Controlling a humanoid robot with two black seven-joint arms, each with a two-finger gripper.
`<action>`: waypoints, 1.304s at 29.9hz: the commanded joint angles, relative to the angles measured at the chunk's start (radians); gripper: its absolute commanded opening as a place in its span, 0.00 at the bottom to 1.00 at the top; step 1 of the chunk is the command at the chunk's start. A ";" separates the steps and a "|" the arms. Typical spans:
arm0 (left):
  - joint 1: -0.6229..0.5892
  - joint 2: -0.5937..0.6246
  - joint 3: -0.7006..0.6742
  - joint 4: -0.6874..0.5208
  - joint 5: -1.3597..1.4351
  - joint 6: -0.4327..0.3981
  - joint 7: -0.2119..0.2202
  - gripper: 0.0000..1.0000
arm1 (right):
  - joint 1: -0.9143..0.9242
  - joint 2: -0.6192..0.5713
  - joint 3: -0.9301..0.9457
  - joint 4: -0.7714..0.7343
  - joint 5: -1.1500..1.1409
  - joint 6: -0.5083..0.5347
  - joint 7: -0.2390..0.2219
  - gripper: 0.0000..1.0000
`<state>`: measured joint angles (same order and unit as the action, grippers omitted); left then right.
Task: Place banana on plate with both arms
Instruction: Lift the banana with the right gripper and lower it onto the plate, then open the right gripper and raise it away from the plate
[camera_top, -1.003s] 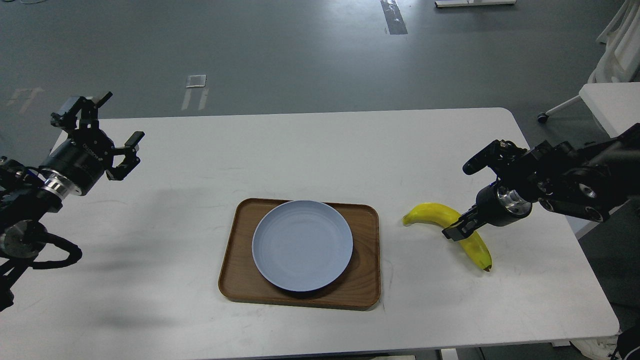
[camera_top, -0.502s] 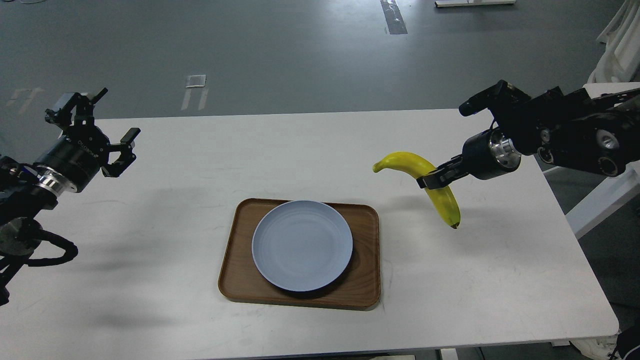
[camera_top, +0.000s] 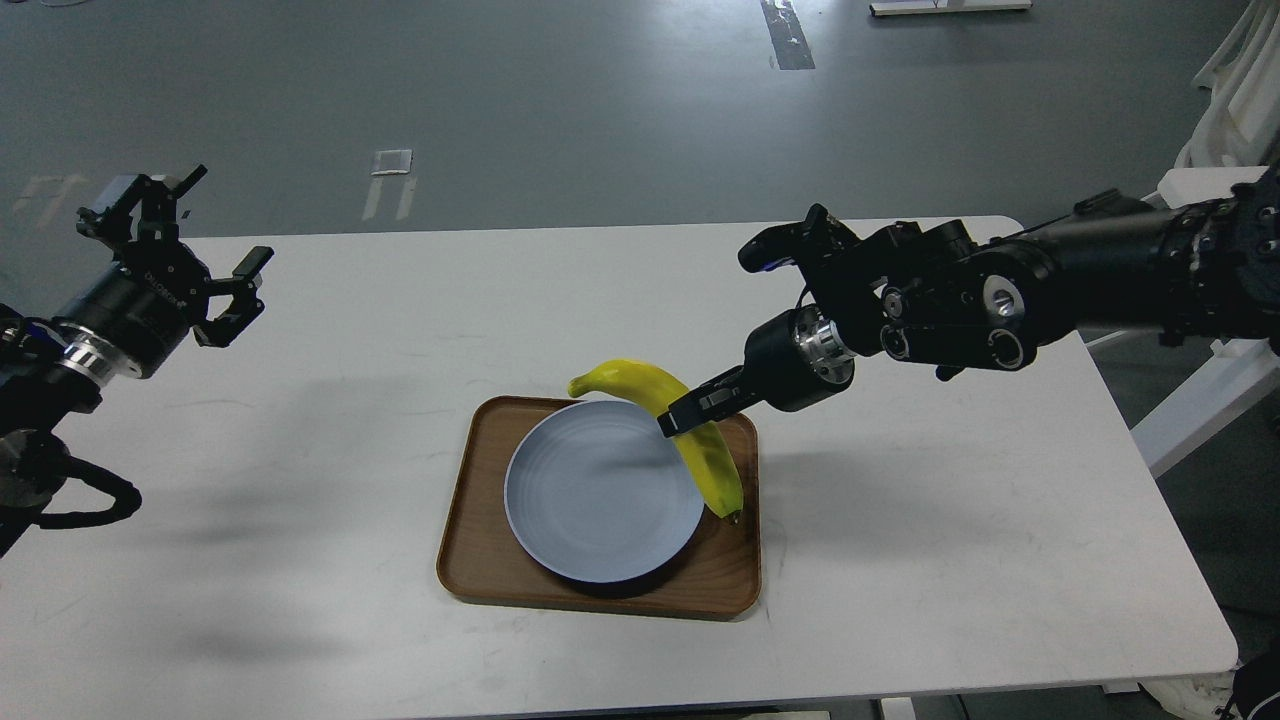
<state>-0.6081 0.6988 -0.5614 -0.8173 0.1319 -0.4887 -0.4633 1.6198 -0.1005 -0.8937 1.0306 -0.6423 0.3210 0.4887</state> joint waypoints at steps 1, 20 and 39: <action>0.001 0.001 0.000 -0.005 0.000 0.000 0.000 0.99 | -0.017 0.047 -0.002 -0.029 0.004 0.001 0.000 0.17; 0.005 0.016 0.000 -0.006 0.000 0.000 -0.001 0.99 | -0.089 0.101 -0.022 -0.127 0.055 -0.003 0.000 0.38; 0.007 0.031 -0.006 -0.022 -0.001 0.000 -0.001 0.99 | -0.113 0.069 0.122 -0.195 0.167 -0.016 0.000 0.99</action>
<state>-0.6015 0.7280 -0.5675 -0.8340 0.1303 -0.4887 -0.4648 1.5171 0.0000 -0.8651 0.8570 -0.5157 0.3066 0.4887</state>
